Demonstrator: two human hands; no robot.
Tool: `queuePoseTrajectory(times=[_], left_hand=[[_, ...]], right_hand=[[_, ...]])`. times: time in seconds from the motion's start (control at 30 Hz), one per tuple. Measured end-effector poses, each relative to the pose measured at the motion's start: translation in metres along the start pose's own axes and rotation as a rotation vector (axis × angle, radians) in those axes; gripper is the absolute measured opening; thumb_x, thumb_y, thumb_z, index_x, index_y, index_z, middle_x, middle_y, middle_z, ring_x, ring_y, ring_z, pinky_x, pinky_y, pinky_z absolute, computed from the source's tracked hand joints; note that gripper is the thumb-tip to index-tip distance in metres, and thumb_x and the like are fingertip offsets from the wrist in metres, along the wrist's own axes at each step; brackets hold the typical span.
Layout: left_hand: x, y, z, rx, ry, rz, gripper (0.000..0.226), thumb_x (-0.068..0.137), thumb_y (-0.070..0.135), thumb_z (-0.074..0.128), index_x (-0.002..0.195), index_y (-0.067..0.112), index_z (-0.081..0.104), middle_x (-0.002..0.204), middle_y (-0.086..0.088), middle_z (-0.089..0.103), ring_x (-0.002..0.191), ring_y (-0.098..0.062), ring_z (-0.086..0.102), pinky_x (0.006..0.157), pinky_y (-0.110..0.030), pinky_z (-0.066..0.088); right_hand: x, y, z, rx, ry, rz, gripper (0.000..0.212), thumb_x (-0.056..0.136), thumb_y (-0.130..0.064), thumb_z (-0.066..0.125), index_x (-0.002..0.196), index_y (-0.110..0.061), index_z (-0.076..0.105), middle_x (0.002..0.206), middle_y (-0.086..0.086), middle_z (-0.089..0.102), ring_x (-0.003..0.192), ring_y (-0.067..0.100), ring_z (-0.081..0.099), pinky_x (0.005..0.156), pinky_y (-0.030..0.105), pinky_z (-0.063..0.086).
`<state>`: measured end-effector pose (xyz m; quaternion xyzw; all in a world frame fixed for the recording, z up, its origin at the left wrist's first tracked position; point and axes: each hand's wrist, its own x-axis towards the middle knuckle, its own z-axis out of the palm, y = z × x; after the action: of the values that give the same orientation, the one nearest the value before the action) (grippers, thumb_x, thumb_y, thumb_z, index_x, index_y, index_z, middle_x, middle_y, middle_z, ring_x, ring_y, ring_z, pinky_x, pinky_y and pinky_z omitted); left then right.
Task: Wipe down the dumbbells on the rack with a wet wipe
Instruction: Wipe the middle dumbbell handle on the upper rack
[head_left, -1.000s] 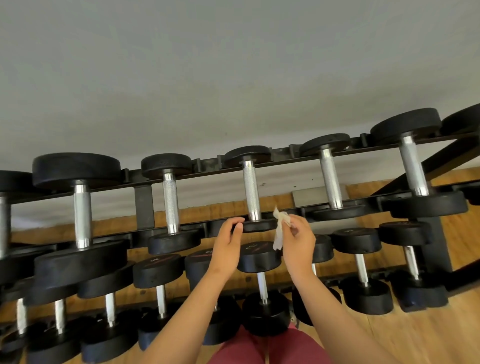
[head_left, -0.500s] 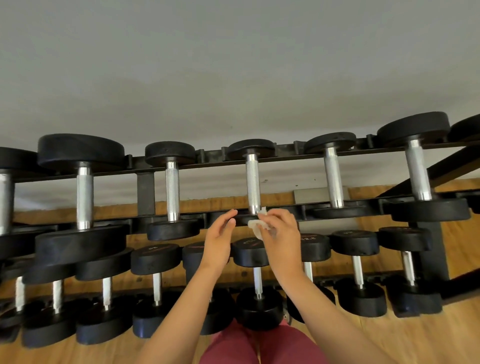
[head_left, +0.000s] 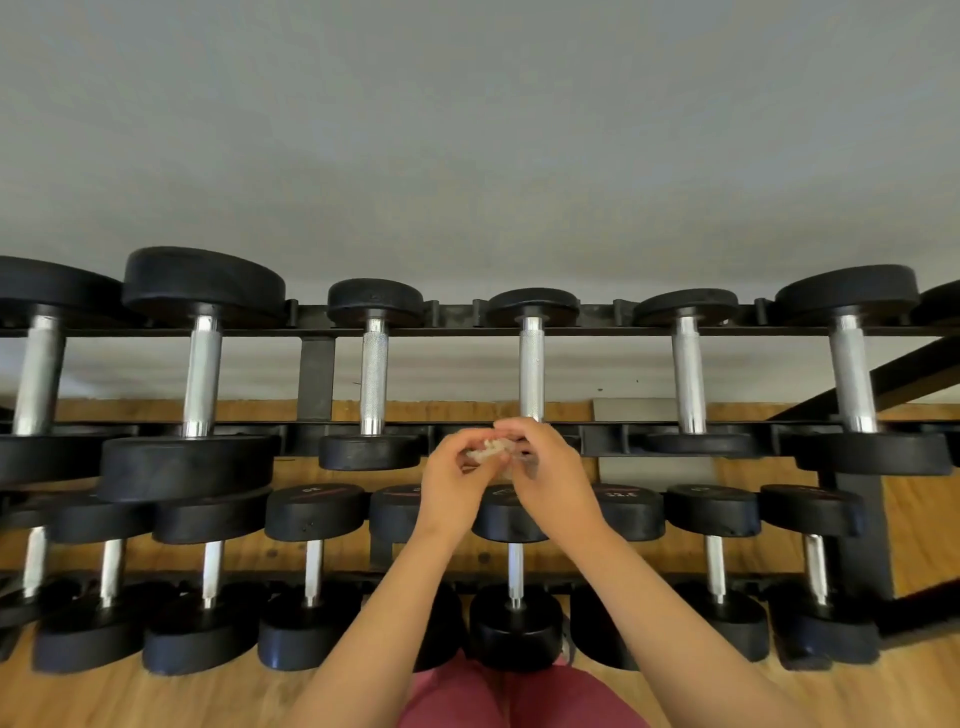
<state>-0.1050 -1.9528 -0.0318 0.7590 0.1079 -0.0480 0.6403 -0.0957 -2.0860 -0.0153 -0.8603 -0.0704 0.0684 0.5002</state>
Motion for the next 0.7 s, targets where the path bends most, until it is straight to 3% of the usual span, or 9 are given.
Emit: queuePoseTrajectory(times=[0.13, 0.23, 0.3, 0.4, 0.53, 0.6, 0.7], left_hand=[[0.006, -0.005, 0.006, 0.085, 0.079, -0.009, 0.026, 0.086, 0.002, 0.068, 0.094, 0.027, 0.067, 0.101, 0.002, 0.067, 0.095, -0.008, 0.063, 0.081, -0.02, 0.052], [0.008, -0.016, 0.012, -0.141, 0.228, -0.212, 0.015, 0.092, 0.005, 0.062, 0.096, 0.018, 0.069, 0.099, -0.002, 0.07, 0.092, -0.012, 0.065, 0.075, -0.016, 0.052], [0.009, -0.024, 0.016, -0.227, 0.279, -0.308, 0.015, 0.095, 0.006, 0.059, 0.097, 0.016, 0.07, 0.102, -0.008, 0.071, 0.096, -0.018, 0.067, 0.078, -0.02, 0.052], [0.008, -0.021, 0.022, -0.236, 0.283, -0.274, 0.013, 0.094, 0.008, 0.061, 0.101, 0.012, 0.072, 0.1, -0.007, 0.072, 0.095, -0.017, 0.068, 0.087, -0.026, 0.055], [0.008, -0.015, 0.025, -0.174, 0.303, -0.185, 0.021, 0.093, 0.01, 0.063, 0.113, 0.01, 0.071, 0.107, -0.002, 0.07, 0.101, -0.009, 0.064, 0.078, -0.008, 0.05], [0.012, -0.017, 0.022, -0.184, 0.301, -0.229, 0.022, 0.095, 0.01, 0.059, 0.114, 0.012, 0.071, 0.107, -0.002, 0.07, 0.103, -0.013, 0.065, 0.074, -0.008, 0.05], [0.02, -0.011, 0.016, -0.141, 0.273, -0.257, 0.022, 0.097, 0.01, 0.057, 0.112, 0.017, 0.07, 0.101, 0.002, 0.07, 0.099, -0.012, 0.066, 0.068, -0.009, 0.05]], right_hand=[[-0.004, 0.016, -0.008, -0.086, 0.236, -0.092, 0.035, 0.088, 0.003, 0.06, 0.117, -0.015, 0.063, 0.117, -0.006, 0.06, 0.114, -0.003, 0.046, 0.1, 0.005, 0.032], [-0.001, 0.027, -0.007, -0.098, 0.209, -0.007, 0.028, 0.093, -0.006, 0.058, 0.12, -0.015, 0.062, 0.12, -0.006, 0.06, 0.117, 0.0, 0.044, 0.098, 0.002, 0.028], [0.0, 0.031, -0.004, -0.116, 0.196, -0.003, 0.024, 0.096, -0.01, 0.056, 0.118, -0.016, 0.064, 0.117, -0.006, 0.061, 0.114, 0.0, 0.045, 0.097, 0.004, 0.03], [0.002, 0.036, -0.004, -0.074, 0.229, -0.005, 0.02, 0.099, -0.014, 0.051, 0.112, -0.016, 0.065, 0.11, -0.01, 0.061, 0.108, -0.002, 0.047, 0.093, 0.004, 0.032], [0.007, 0.039, -0.004, -0.004, 0.287, 0.104, 0.022, 0.102, -0.015, 0.045, 0.109, -0.018, 0.065, 0.105, -0.011, 0.06, 0.104, -0.002, 0.045, 0.088, -0.002, 0.029], [0.01, 0.038, -0.004, 0.045, 0.315, 0.166, 0.021, 0.103, -0.016, 0.042, 0.105, -0.024, 0.062, 0.101, -0.013, 0.058, 0.105, 0.002, 0.046, 0.087, 0.001, 0.03], [0.018, 0.037, -0.001, 0.163, 0.378, 0.264, 0.021, 0.104, -0.019, 0.04, 0.103, -0.025, 0.06, 0.099, -0.015, 0.057, 0.108, 0.008, 0.049, 0.092, 0.015, 0.035]])
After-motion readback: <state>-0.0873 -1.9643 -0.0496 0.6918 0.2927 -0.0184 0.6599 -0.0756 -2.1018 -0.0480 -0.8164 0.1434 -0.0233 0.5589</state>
